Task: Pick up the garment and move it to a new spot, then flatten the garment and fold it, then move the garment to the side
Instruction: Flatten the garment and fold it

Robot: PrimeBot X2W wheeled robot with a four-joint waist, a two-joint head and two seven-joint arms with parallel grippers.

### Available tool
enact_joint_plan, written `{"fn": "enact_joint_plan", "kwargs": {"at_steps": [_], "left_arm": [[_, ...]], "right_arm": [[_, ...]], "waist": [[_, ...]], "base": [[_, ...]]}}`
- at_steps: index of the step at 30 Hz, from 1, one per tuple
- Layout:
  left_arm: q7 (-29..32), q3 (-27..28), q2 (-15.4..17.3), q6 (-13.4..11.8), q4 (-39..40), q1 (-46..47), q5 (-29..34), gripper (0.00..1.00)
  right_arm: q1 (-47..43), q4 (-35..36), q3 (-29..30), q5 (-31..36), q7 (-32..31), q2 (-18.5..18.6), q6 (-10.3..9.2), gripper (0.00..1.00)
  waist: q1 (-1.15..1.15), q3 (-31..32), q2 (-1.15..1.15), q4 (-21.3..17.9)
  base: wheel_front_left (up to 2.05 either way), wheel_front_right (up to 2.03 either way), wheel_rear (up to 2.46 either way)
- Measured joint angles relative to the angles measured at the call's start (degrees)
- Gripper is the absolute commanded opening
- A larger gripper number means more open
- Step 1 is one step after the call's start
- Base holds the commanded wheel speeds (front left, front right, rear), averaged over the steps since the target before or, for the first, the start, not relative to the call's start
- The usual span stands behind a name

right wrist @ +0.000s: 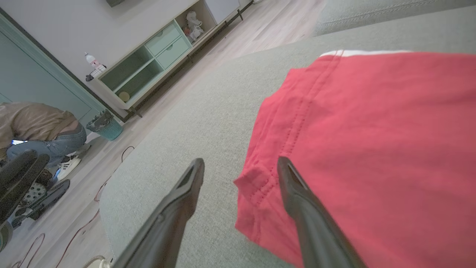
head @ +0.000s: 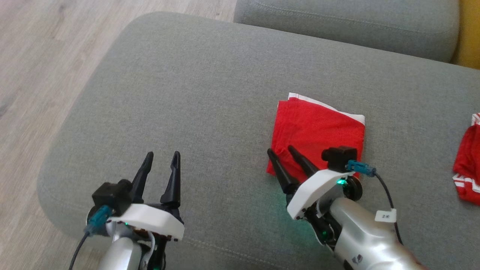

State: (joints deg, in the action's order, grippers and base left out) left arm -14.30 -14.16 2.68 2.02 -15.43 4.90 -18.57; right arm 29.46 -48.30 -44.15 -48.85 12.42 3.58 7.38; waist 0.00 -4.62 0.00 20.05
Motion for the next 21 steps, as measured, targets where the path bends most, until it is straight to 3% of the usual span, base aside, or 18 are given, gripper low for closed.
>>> {"fn": "enact_joint_plan", "kwargs": {"at_steps": [7, 15, 21], "left_arm": [[0.00, -0.21, 0.00, -0.21, 0.00, 0.04, -0.26, 1.00], [-0.01, 1.08, 0.00, -0.43, 0.11, 0.06, 0.14, 1.00], [0.00, 2.11, 0.00, -0.41, 0.81, 0.13, 0.85, 1.00]], "right_arm": [[0.77, -2.89, -3.41, -2.12, -0.91, 0.03, 0.00, 1.00], [3.97, -3.16, -2.78, -3.44, 0.57, 0.01, 0.00, 1.00], [7.10, -4.68, 3.25, 3.93, 1.74, 0.55, 0.00, 1.00]], "waist": [[0.00, -0.37, 0.00, 0.17], [0.00, 0.10, 0.00, -2.83], [0.00, 1.09, 0.00, -6.41]], "base": [[0.00, 0.00, 0.00], [0.00, 0.00, 0.00], [0.00, 0.00, 0.00]]}}
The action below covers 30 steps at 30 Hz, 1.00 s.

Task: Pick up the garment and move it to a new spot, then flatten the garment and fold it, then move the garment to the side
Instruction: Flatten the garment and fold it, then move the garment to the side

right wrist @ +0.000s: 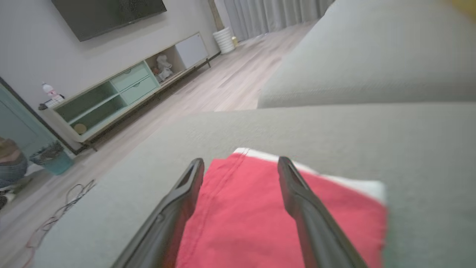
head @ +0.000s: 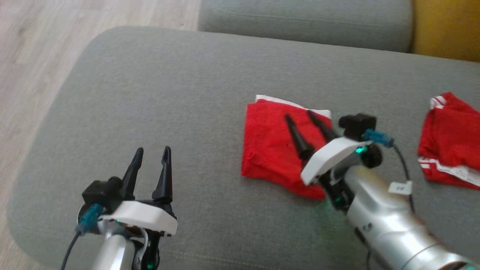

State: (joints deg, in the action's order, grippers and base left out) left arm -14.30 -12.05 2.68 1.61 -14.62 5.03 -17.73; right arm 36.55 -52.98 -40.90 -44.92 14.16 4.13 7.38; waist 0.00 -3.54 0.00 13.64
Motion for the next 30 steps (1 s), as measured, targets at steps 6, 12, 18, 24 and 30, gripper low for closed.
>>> {"fn": "enact_joint_plan", "kwargs": {"at_steps": [6, 12, 18, 24, 30], "left_arm": [[0.00, 0.13, 0.00, -0.01, 1.52, 0.18, -0.08, 1.00], [0.00, -0.09, 0.00, -0.03, 1.69, 0.43, -0.09, 1.00], [0.00, -0.13, 0.00, -0.09, 1.80, 0.23, -0.29, 1.00], [0.00, 0.11, -0.01, -0.44, 2.69, -1.47, -0.99, 1.00], [0.00, 0.09, 0.00, -0.60, 3.38, -2.04, -0.49, 1.00]], "right_arm": [[-0.32, 5.68, 13.41, 16.90, 0.07, 4.66, 0.00, 1.00], [-11.51, 14.26, 26.96, 32.70, 0.22, 4.33, 0.00, 1.00], [-22.33, 24.05, 36.31, 42.17, 0.22, 0.65, 0.00, 1.00], [-27.94, 29.52, 38.93, 44.51, 0.22, -0.77, 0.00, 1.00], [-29.10, 31.14, 39.12, 44.81, 0.22, -1.08, 0.00, 1.00]], "waist": [[0.00, 0.94, 0.00, -3.75], [0.00, 1.57, 0.00, -6.39], [0.00, 1.78, 0.00, -7.93], [0.00, 1.79, 0.00, -8.90], [0.00, 1.13, 0.00, -8.69]], "base": [[0.00, 0.00, 0.00], [0.00, 0.00, 0.00], [0.00, 0.00, 0.00], [0.00, 0.00, 0.00], [0.00, 0.00, 0.00]]}}
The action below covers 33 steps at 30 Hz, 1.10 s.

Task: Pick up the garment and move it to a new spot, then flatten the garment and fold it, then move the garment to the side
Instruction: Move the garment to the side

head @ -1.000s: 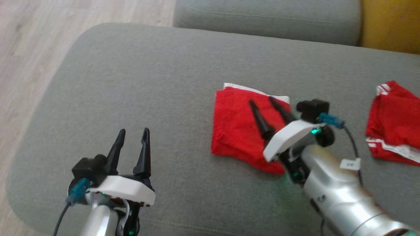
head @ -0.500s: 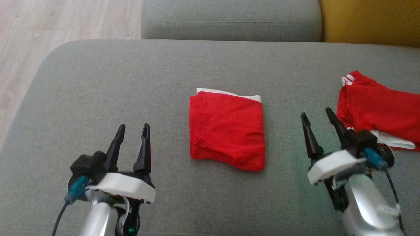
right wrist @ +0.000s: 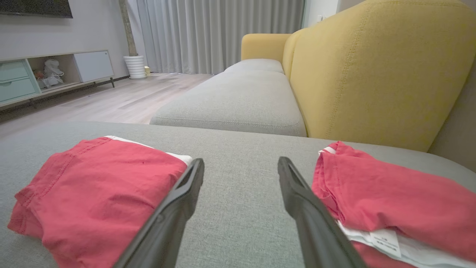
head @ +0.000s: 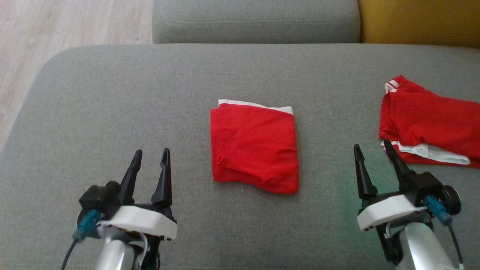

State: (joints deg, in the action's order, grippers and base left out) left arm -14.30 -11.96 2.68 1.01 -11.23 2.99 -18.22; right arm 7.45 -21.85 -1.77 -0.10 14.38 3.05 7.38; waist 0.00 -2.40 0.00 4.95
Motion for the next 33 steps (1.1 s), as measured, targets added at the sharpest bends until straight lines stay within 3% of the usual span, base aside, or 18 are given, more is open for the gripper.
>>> {"fn": "enact_joint_plan", "kwargs": {"at_steps": [8, 20, 30, 31, 32, 33], "left_arm": [[0.00, -0.91, 0.00, 0.07, -0.04, 0.85, -0.02, 1.00], [0.00, -2.63, -0.01, 0.00, -1.11, 3.28, -1.18, 1.00], [0.00, -2.91, -0.02, -0.05, -1.14, 4.70, -1.77, 1.00], [0.00, -2.91, -0.02, -0.05, -1.15, 4.70, -1.77, 1.00], [0.00, -2.90, -0.02, -0.05, -1.15, 4.70, -1.77, 1.00], [0.00, -2.90, -0.02, -0.05, -1.15, 4.71, -1.76, 1.00]], "right_arm": [[2.66, -1.09, -3.01, -3.58, -2.57, -0.04, 0.00, 1.00], [10.89, -12.50, -8.93, -13.58, -5.09, 0.00, 0.00, 1.00], [16.42, -22.92, -12.96, -10.67, -7.35, 0.13, 0.00, 1.00], [17.02, -23.73, -13.25, -9.72, -7.34, 0.15, 0.00, 0.25], [17.55, -24.31, -13.70, -8.79, -7.32, 0.16, 0.00, 0.00], [18.08, -24.92, -14.12, -7.81, -7.19, 0.16, 0.00, 0.00]], "waist": [[0.00, -2.51, 0.00, 1.89], [0.00, -6.75, 0.00, 7.52], [0.00, -8.54, 0.00, 9.79], [0.00, -8.62, 0.00, 9.74], [0.00, -8.68, 0.00, 9.66], [0.00, -8.71, 0.00, 9.52]], "base": [[0.00, 0.00, 0.00], [0.00, 0.00, 0.00], [0.00, 0.00, 0.00], [0.00, 0.00, 0.00], [0.00, 0.00, 0.00], [0.00, 0.00, 0.00]]}}
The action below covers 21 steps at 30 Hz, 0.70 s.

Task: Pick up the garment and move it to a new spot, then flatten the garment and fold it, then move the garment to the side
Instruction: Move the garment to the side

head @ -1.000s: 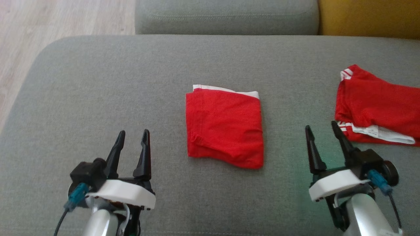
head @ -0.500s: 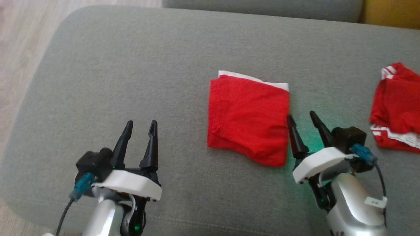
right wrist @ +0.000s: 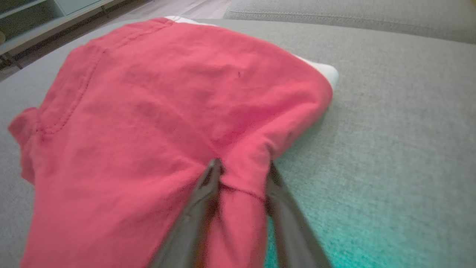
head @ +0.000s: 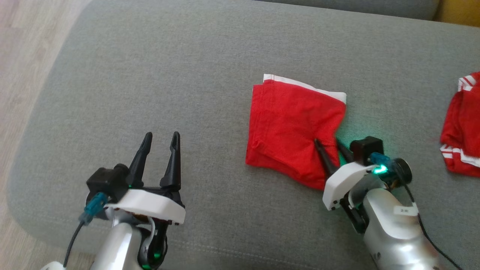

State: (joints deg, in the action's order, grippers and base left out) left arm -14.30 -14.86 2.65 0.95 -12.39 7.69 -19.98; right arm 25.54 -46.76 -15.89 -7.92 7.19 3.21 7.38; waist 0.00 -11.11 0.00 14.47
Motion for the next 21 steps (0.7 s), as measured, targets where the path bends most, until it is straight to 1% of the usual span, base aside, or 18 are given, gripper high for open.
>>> {"fn": "enact_joint_plan", "kwargs": {"at_steps": [4, 7, 11, 12, 14, 17, 21], "left_arm": [[0.00, 0.26, 0.00, 0.00, -0.04, 0.02, 0.00, 1.00], [0.00, 0.71, 0.00, 0.01, -0.02, 0.02, 0.01, 1.00], [0.00, 0.96, -0.01, 0.05, 0.00, 0.04, 0.09, 1.00], [0.00, 0.96, -0.01, 0.05, 0.00, 0.04, 0.09, 1.00], [0.00, 1.10, 0.00, 0.08, -0.02, 0.06, 0.29, 1.00], [0.00, 1.24, 0.00, 0.14, 0.02, 0.19, 0.32, 1.00], [0.00, 1.62, -0.01, 0.63, 0.12, 1.19, 0.77, 1.00]], "right_arm": [[1.35, -1.41, -0.38, 5.17, 2.09, 0.34, 0.00, 0.00], [2.01, -1.38, -0.02, 8.99, 3.63, 2.30, 0.00, 0.00], [3.26, 0.53, 0.65, 14.19, 4.76, 7.26, 0.00, 0.00], [3.26, 0.53, 0.65, 14.19, 4.76, 7.26, 0.00, 0.00], [3.75, 2.25, 0.79, 16.38, 4.91, 9.84, 0.00, 0.00], [4.75, 4.42, 0.02, 17.48, 4.55, 13.35, 0.00, 0.00], [6.11, 7.43, -3.32, 17.12, 2.52, 18.90, 0.00, 0.00]], "waist": [[0.00, 0.19, 0.00, -1.04], [0.00, 0.41, 0.00, -2.25], [0.00, 0.56, 0.00, -4.30], [0.00, 0.56, 0.00, -4.30], [0.00, 0.59, 0.00, -5.47], [0.00, 0.50, 0.00, -7.39], [0.00, -0.02, 0.00, -9.99]], "base": [[0.00, 0.00, 0.00], [0.00, 0.00, 0.00], [0.00, 0.00, 0.00], [0.00, 0.00, 0.00], [0.00, 0.00, 0.00], [0.00, 0.00, 0.00], [0.00, 0.00, 0.00]]}}
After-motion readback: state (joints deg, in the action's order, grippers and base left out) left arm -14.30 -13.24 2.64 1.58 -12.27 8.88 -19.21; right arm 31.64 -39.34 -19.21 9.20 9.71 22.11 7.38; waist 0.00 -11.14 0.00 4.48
